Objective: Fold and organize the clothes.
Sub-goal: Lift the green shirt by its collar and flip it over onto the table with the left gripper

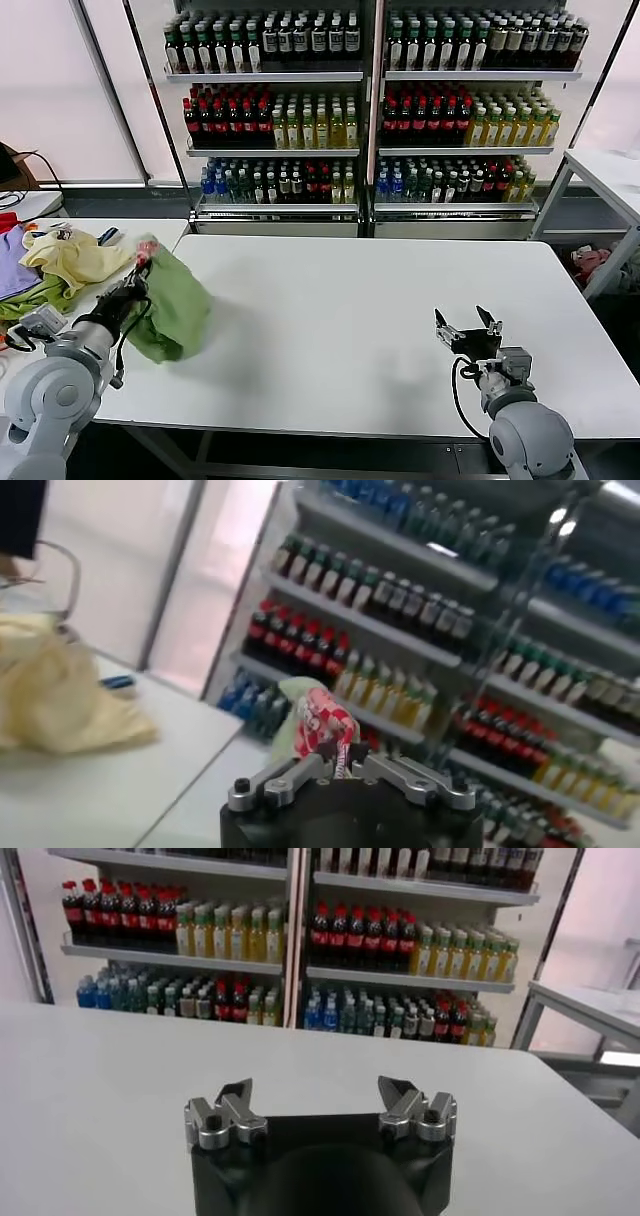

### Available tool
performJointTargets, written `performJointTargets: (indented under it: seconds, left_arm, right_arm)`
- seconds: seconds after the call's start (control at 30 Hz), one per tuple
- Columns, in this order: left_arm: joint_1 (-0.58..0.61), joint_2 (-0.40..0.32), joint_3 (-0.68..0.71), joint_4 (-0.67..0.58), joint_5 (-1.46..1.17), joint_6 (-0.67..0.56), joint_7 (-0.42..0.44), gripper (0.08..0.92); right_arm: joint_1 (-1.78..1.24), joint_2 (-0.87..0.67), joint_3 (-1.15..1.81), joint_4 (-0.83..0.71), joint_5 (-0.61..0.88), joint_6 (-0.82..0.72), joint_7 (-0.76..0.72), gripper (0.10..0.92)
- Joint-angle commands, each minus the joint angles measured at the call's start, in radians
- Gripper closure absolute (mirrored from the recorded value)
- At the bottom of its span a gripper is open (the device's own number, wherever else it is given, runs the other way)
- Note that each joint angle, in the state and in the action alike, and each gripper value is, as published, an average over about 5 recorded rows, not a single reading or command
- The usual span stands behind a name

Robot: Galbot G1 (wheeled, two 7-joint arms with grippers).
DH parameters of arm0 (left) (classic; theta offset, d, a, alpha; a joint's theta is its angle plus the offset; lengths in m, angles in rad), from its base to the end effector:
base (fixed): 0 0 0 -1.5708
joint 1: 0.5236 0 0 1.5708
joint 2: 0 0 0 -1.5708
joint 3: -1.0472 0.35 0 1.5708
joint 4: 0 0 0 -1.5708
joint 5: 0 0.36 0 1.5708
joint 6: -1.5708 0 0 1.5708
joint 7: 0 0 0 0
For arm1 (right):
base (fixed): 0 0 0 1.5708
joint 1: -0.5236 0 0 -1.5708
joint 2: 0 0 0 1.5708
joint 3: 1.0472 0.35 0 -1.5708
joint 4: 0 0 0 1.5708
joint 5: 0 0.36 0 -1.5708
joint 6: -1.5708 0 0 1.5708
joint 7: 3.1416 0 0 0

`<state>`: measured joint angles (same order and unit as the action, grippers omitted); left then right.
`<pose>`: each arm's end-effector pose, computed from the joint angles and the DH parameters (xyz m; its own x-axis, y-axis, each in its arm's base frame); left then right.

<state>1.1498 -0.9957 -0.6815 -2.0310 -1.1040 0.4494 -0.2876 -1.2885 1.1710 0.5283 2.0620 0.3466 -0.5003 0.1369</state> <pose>0.3033 0.1460 -0.1639 -0.9848 0.0684 0.1595 -0.0007 0.9176 -0.3976 0.2687 -0.0715 -0.2365 -0.9622 -0.0164 0.2719 -0.0420 0.9952 -0.0885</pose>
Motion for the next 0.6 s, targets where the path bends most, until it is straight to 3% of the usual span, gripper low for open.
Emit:
performJointTargets:
  seconds: [0.03,0.13,0.3,0.6]
  left_arm:
    - [-0.154,-0.164,0.503,0.069,0.454,-0.032,0.07,0.87]
    - [-0.223,-0.263,0.638,0.197,0.617,-0.046,0.086,0.87]
    - [-0.311,-0.36,0.788,0.337,0.707,-0.043,0.085,0.87]
    - [-0.43,-0.482,0.881,0.472,0.691,-0.029,0.054,0.87]
  right_arm:
    - [-0.011,0.001,0.008,0.005,-0.004,0.003,-0.001,0.203]
    - [-0.017,-0.002,0.019,0.013,-0.003,0.003,-0.001,0.203]
    - [-0.031,-0.014,0.047,0.022,0.007,0.006,-0.004,0.203]
    - [-0.023,-0.021,0.067,0.013,0.026,0.012,-0.006,0.203]
